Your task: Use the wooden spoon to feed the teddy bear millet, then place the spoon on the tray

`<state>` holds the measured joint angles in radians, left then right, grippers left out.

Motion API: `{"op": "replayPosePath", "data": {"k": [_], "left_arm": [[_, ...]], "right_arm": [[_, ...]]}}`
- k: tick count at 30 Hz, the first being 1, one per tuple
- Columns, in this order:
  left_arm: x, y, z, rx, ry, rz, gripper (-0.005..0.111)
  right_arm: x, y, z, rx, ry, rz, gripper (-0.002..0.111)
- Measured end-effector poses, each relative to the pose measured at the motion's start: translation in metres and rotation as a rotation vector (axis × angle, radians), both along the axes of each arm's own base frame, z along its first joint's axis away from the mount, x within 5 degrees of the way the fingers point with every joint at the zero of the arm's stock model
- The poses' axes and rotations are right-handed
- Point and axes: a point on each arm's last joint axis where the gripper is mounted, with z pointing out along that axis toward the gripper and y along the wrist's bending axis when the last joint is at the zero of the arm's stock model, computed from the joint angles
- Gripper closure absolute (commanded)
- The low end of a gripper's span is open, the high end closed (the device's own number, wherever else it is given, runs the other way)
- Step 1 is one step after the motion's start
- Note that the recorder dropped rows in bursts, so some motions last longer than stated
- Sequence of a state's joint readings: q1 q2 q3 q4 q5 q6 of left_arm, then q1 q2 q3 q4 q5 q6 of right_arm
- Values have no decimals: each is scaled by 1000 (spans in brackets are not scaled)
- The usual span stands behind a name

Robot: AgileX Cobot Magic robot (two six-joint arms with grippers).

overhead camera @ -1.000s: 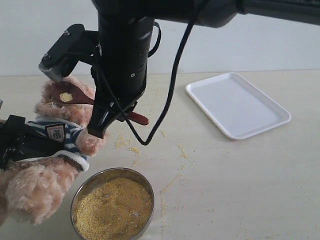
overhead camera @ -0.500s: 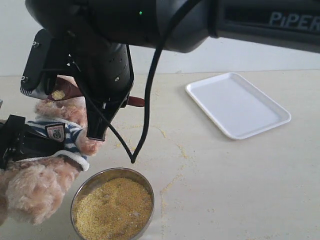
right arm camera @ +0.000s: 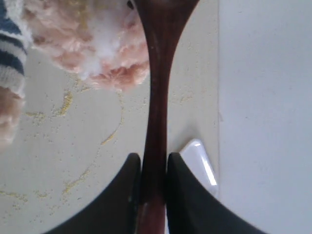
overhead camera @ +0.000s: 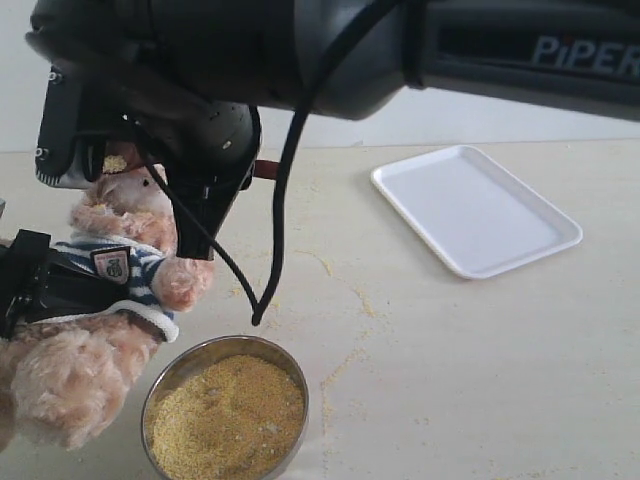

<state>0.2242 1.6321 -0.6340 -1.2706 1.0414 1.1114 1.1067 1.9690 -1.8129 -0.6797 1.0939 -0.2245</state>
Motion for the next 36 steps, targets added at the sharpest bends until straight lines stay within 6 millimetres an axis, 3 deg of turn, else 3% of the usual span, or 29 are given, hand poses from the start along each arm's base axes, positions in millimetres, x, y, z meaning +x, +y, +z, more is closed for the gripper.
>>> {"op": "replayPosePath", "data": {"k": [10,36], "left_arm": [[-1,0,0,-2,0,-8,102],[-1,0,0,0,1,-13,102]], "right_arm": [[-7,1,4,-68,-65,-4,109],[-11,4,11,-52,-166,-42,109]]}}
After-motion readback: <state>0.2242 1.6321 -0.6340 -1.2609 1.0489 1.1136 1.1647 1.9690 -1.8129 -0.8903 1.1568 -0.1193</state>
